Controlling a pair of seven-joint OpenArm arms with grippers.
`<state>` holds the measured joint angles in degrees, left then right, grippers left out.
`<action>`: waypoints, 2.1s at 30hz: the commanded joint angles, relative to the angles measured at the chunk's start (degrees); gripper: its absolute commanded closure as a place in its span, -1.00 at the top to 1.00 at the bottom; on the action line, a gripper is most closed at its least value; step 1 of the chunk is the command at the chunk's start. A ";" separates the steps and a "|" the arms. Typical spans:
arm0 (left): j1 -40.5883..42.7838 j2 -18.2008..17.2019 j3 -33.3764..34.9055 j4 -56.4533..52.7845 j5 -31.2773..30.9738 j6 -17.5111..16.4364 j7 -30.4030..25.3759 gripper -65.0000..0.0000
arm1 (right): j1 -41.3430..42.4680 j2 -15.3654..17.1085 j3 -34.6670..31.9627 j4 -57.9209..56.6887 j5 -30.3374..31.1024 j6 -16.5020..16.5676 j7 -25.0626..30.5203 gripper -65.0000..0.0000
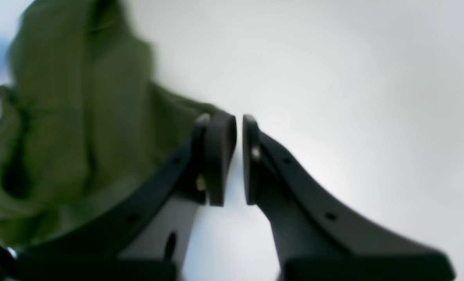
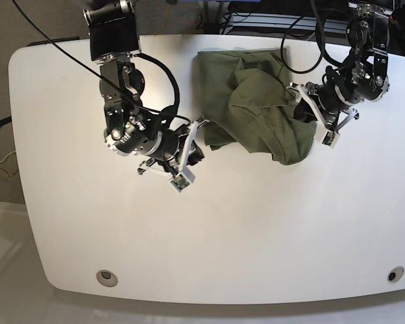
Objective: Fold the T-shirt properly
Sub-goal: 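Press and tuck the bundle's loose edge with the left gripper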
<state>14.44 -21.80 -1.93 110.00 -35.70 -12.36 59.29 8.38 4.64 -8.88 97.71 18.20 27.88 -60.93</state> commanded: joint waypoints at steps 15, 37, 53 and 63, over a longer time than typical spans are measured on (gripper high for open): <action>-3.23 -0.48 -1.10 1.61 -11.64 -0.17 0.63 -1.00 | -4.12 1.99 2.07 4.31 0.49 0.47 -3.56 -1.00; -3.40 4.18 8.22 1.52 -27.73 -0.26 0.63 -1.00 | -6.58 2.96 2.07 5.45 0.31 0.21 -3.91 -1.00; -3.14 10.07 23.69 1.26 -15.95 0.10 0.54 -1.00 | -9.04 3.14 4.97 5.63 0.31 0.56 -3.91 -1.00; 0.55 10.07 24.22 1.17 -6.54 0.89 0.54 -1.00 | -9.48 3.22 5.24 5.63 0.31 0.56 -3.91 -1.00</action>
<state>14.83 -11.84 22.39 110.24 -42.00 -11.73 60.58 -1.69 7.60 -3.79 102.06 17.82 28.34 -65.82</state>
